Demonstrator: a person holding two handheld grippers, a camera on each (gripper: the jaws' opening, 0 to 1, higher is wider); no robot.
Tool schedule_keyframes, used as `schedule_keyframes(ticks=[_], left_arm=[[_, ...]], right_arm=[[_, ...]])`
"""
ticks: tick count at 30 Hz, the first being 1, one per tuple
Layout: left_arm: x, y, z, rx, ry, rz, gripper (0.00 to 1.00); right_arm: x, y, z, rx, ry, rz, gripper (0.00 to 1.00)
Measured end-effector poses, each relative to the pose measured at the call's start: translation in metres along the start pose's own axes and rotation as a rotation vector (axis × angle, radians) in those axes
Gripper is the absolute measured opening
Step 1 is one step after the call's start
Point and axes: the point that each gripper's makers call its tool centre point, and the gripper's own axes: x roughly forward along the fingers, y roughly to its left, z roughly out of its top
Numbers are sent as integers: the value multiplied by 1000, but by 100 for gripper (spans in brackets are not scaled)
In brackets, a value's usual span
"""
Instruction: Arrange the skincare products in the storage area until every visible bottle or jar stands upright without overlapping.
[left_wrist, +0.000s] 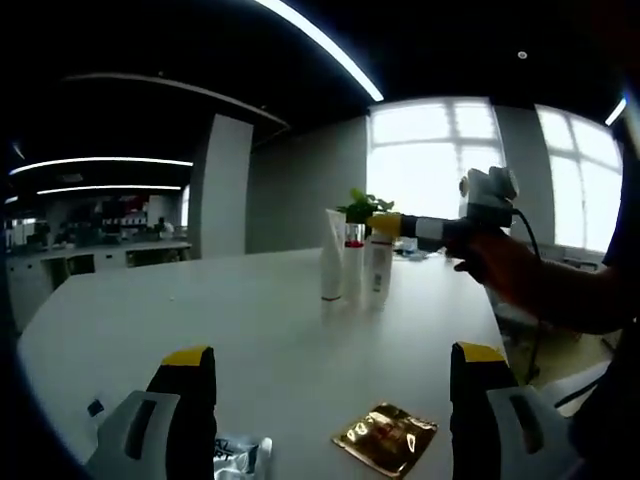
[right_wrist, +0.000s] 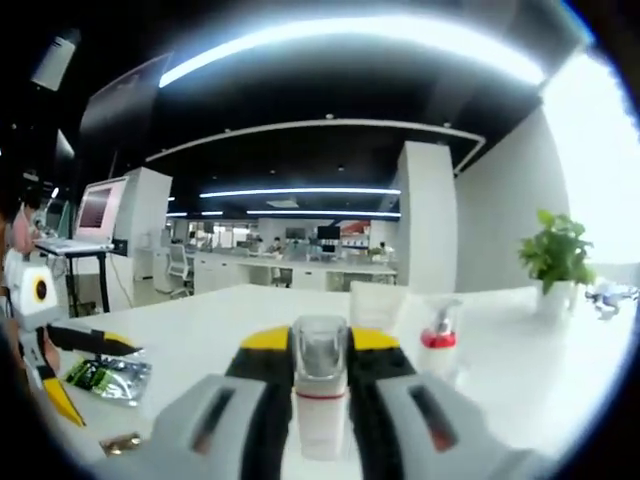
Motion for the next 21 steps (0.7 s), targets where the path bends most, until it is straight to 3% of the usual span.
schedule_keyframes(ticks=[11, 21], left_arm=[[-2, 3, -4, -9, 11, 8, 99], [-3, 8, -6, -21, 15, 8, 99]], right_arm=[[17, -18, -17, 17, 18, -34, 18], [24, -22, -35, 26, 40, -52, 18]])
